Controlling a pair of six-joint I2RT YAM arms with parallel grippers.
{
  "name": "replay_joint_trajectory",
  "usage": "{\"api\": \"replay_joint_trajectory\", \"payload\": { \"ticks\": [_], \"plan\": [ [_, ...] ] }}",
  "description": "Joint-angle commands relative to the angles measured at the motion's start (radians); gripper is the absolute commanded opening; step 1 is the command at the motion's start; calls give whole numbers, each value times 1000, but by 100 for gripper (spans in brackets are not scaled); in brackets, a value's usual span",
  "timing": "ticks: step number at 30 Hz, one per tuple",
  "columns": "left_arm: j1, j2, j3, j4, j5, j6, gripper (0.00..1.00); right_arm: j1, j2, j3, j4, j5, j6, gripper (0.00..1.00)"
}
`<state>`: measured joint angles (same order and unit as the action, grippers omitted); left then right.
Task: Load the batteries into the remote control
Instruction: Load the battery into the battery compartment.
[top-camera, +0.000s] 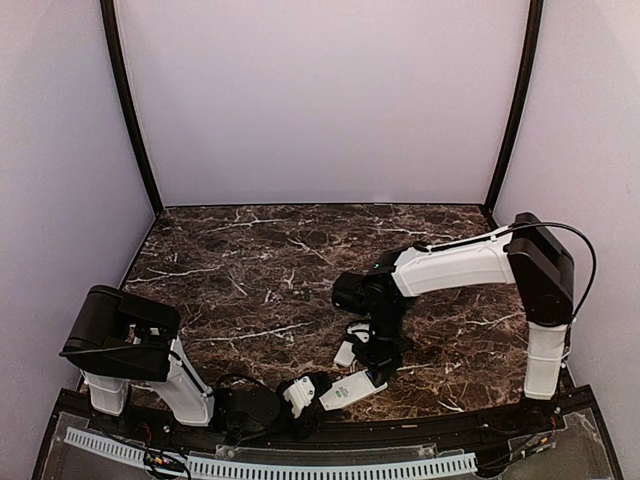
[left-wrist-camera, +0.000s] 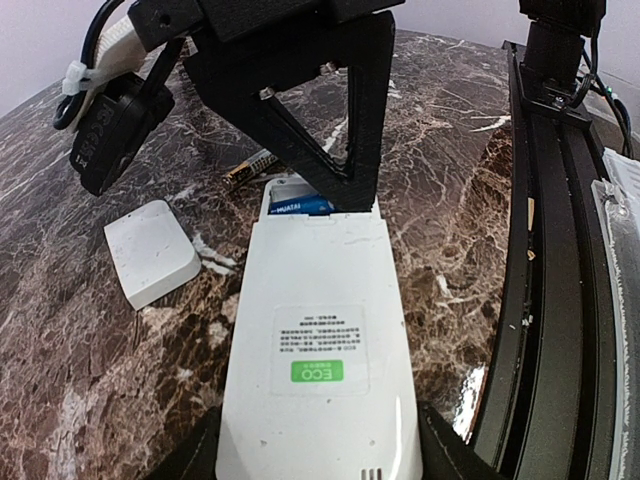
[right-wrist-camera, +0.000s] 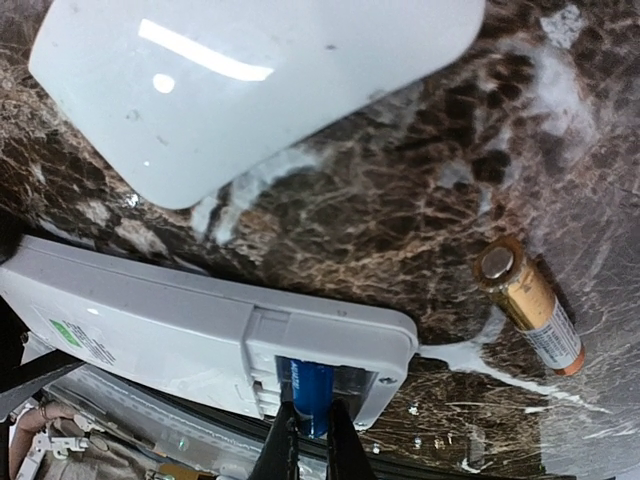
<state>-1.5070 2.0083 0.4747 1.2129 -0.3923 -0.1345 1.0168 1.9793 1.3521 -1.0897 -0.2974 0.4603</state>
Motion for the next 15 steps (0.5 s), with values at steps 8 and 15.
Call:
{"api": "replay_joint_trajectory", "payload": {
  "ticks": [8, 15],
  "plan": [
    [1, 34, -8, -122, 43, 16, 0, 9, 16, -98, 369, 90, 70, 7],
    [1, 33, -9, -119, 42, 16, 0, 20, 18, -96, 354, 87, 73, 17]
  ]
}}
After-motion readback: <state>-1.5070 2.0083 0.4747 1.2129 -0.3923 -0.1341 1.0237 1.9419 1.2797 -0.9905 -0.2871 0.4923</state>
